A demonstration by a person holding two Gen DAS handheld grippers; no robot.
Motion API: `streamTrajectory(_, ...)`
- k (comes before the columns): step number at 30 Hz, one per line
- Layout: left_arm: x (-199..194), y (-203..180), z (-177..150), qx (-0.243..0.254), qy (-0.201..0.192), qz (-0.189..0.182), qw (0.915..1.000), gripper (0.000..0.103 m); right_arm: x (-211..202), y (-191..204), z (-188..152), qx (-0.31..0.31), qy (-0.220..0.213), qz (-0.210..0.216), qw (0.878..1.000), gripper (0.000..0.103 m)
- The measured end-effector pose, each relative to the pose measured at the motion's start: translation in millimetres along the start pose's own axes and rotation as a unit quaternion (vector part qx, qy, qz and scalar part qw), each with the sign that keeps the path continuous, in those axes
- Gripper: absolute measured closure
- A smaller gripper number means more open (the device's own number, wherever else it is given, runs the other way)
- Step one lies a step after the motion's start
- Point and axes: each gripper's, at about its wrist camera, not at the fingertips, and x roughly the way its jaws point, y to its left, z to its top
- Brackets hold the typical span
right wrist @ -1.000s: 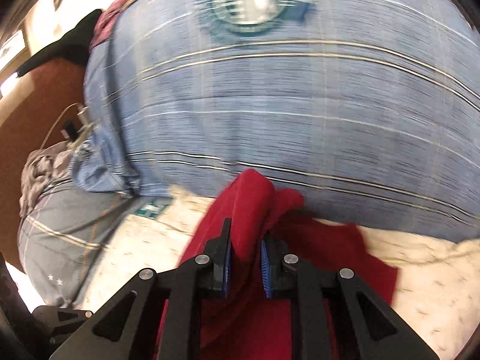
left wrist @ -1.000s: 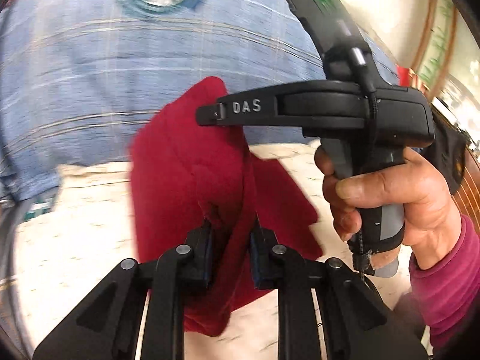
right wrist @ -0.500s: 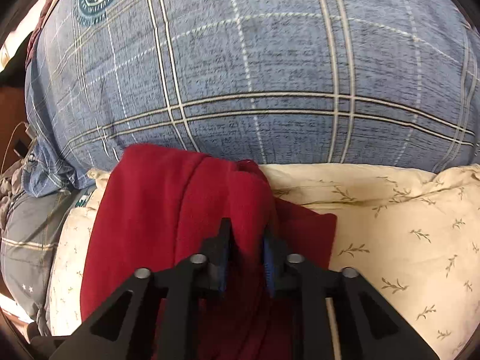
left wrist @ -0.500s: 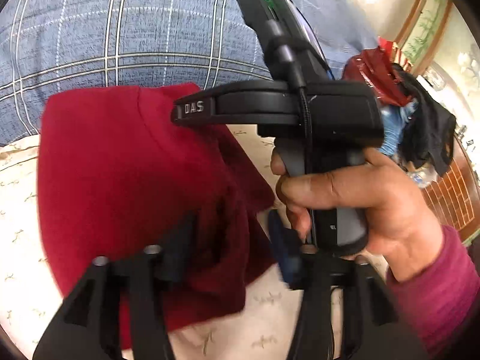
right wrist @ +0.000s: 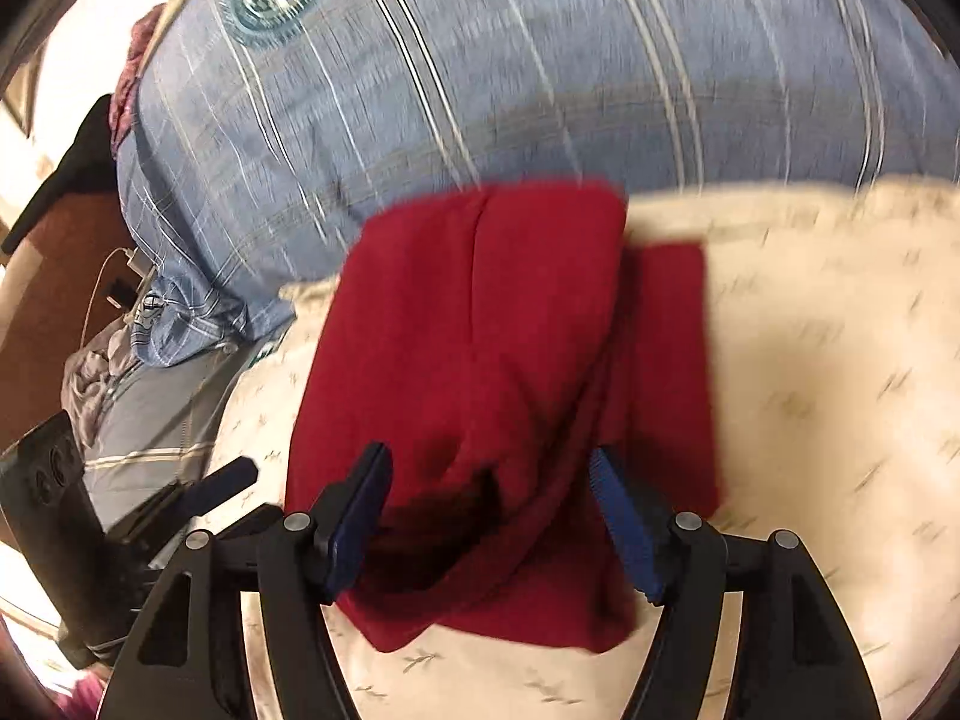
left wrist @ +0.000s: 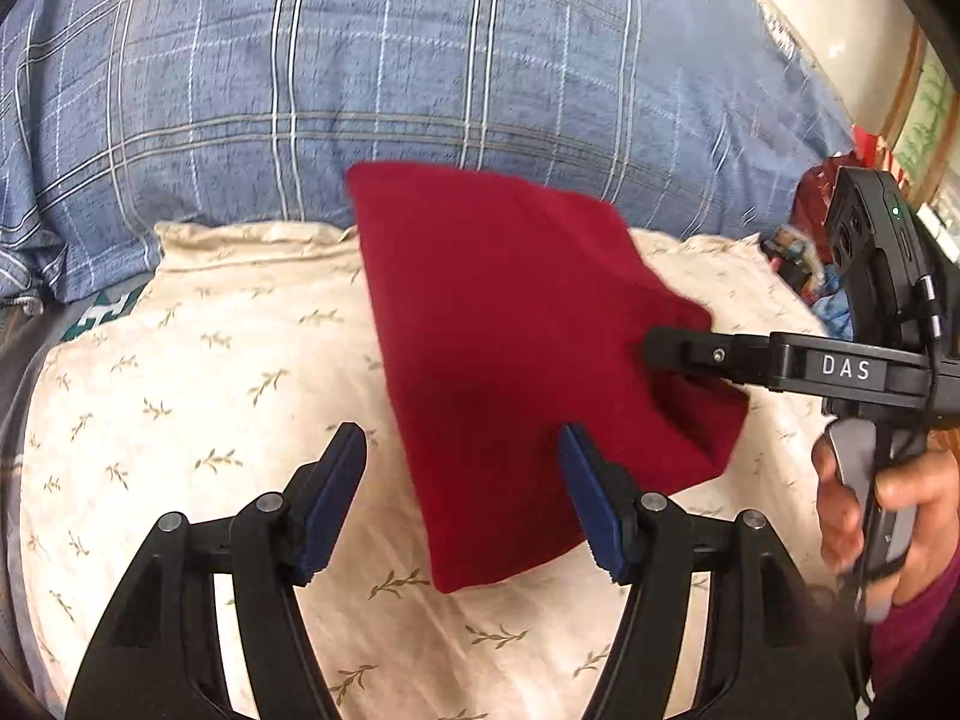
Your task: Fold small clothes
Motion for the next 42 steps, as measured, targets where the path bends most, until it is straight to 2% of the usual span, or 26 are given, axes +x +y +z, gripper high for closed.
streamTrajectory(1,2.1,-1.2,-4.9,0.004,0.002,0.004,1.0000,0.037,4.0,-2.5,-3.1,0.008,-0.001,0.010,1.000,0.035)
streamTrajectory(3,5.2,-9.3,-9.8,0.010,0.006,0.005,0.9999,0.037,8.0,-4.9,-6.1,0.006,-0.009,0.011,1.000,0.063)
streamTrajectory(4,7.2,-11.2,-10.3,0.011,0.010,0.005,0.9999,0.037,8.8,-2.8,-8.3,-0.010,-0.011,-0.016,1.000,0.082)
streamTrajectory(5,8.2,-12.8,-13.0,0.012,0.014,0.004,0.9998,0.037,6.6,0.5,-10.1,-0.023,-0.018,-0.030,0.999,0.084)
streamTrajectory(8,13.5,-13.8,-14.6,0.018,0.014,0.004,0.9997,0.037,-16.0,6.3,-20.3,-0.070,-0.046,-0.060,0.995,0.085)
streamTrajectory(10,17.2,-13.5,-18.0,0.018,0.019,0.007,0.9996,0.037,-17.3,5.1,-26.6,-0.093,-0.045,-0.089,0.991,0.085)
streamTrajectory(12,23.2,-13.7,-19.1,0.012,0.030,0.006,0.9995,0.037,-5.7,-8.1,-28.3,-0.070,-0.025,-0.087,0.993,0.085)
streamTrajectory(15,20.5,-14.0,-19.1,0.011,0.023,0.011,0.9996,0.037,-15.1,-17.4,-26.9,-0.028,-0.031,-0.072,0.997,0.082)
streamTrajectory(16,17.8,-13.8,-18.3,0.013,0.019,0.012,0.9997,0.037,-21.3,-18.2,-26.4,-0.025,-0.036,-0.077,0.996,0.076)
streamTrajectory(17,16.8,-13.8,-18.0,0.014,0.017,0.013,0.9997,0.037,-29.3,-16.8,-26.3,-0.027,-0.050,-0.092,0.994,0.071)
streamTrajectory(19,15.7,-12.7,-16.4,0.015,0.015,0.017,0.9996,0.037,-43.3,-9.5,-24.5,-0.034,-0.072,-0.109,0.991,0.071)
streamTrajectory(28,19.0,-13.5,-12.9,0.015,0.013,0.027,0.9994,0.037,-53.1,29.6,-11.1,-0.079,-0.137,-0.115,0.981,0.071)
streamTrajectory(31,21.9,-14.4,-12.0,0.017,0.014,0.028,0.9994,0.036,-41.4,30.2,-10.9,-0.083,-0.125,-0.090,0.985,0.071)
streamTrajectory(33,23.0,-13.7,-11.8,0.013,0.015,0.025,0.9995,0.036,-32.9,29.1,-11.6,-0.088,-0.117,-0.091,0.985,0.071)
streamTrajectory(34,23.5,-13.4,-11.7,0.012,0.015,0.025,0.9995,0.035,-26.6,27.1,-11.9,-0.095,-0.111,-0.092,0.985,0.074)
streamTrajectory(38,25.3,-13.0,-11.7,0.010,0.018,0.023,0.9995,0.034,-5.7,7.5,-10.0,-0.089,-0.086,-0.134,0.983,0.087)
streamTrajectory(40,24.8,-12.9,-11.8,0.009,0.017,0.022,0.9996,0.034,-7.5,0.9,-11.2,-0.079,-0.089,-0.126,0.985,0.087)
streamTrajectory(42,25.1,-12.9,-12.1,0.007,0.017,0.022,0.9996,0.033,-16.4,-1.2,-12.5,-0.065,-0.099,-0.108,0.987,0.079)
